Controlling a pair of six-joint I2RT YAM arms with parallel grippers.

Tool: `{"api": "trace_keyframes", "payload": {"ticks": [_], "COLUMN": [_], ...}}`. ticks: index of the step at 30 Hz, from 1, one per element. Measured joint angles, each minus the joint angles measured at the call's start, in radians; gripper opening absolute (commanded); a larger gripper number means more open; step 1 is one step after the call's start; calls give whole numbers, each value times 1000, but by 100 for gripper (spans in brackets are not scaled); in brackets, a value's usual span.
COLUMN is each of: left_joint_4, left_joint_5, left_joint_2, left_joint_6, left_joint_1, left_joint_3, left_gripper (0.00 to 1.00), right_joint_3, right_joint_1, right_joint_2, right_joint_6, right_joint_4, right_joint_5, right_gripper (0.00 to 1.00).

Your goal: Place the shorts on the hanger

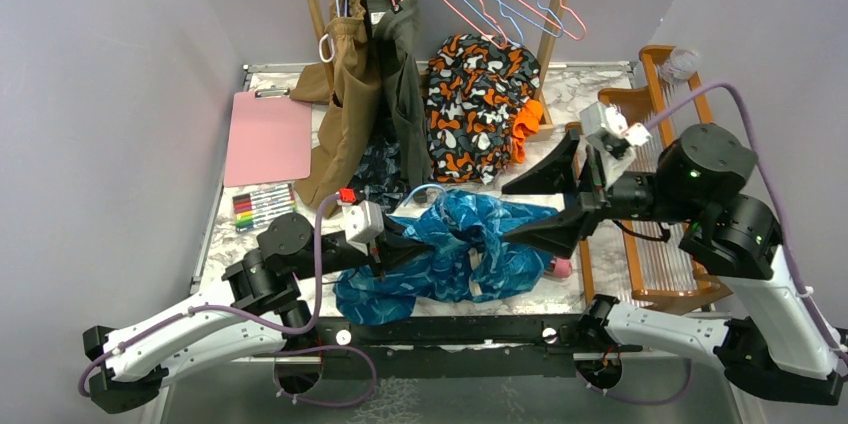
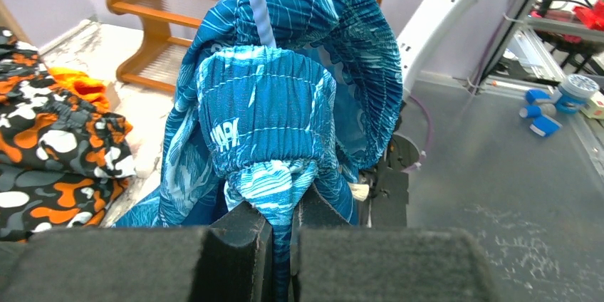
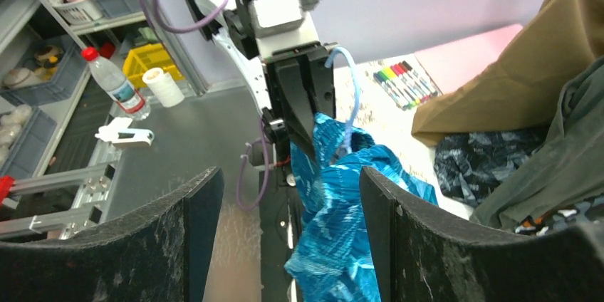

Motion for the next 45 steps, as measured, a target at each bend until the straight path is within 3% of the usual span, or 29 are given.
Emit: {"api": "trace_keyframes", "payload": {"ticks": [8,14,34,36,38,43,45], "left_joint_4": [-8,-32,-130,-131,-132,-135,-136], "left_joint_5": [61,60,40,37,34,24,15], "left_joint_2": [9,28,111,111,110,110,110], "left_joint_6": [9,31,79,84,87,91,93], "left_joint_1": [0,0,0,0,0,0,0], "left_joint_3": [14,55,109,115,118,118,118], "left_gripper": [0,0,0,0,0,0,0], "right_joint_3": [-10,-20,-72,-84,-94,-97,-93], "right_joint_1": [0,0,65,67,68,68,68], "right_joint_2": [87,98,124,124,124,129,132], "right_joint_6": [-62,-92,-168,-172,-176,-169,-153], "right_joint_4": [-65,-92,-138,-143,-146,-148,-149], "right_joint_5": [-23,29,122,145,172,230,251], "right_gripper": [67,72,72,67,53,2,1]}}
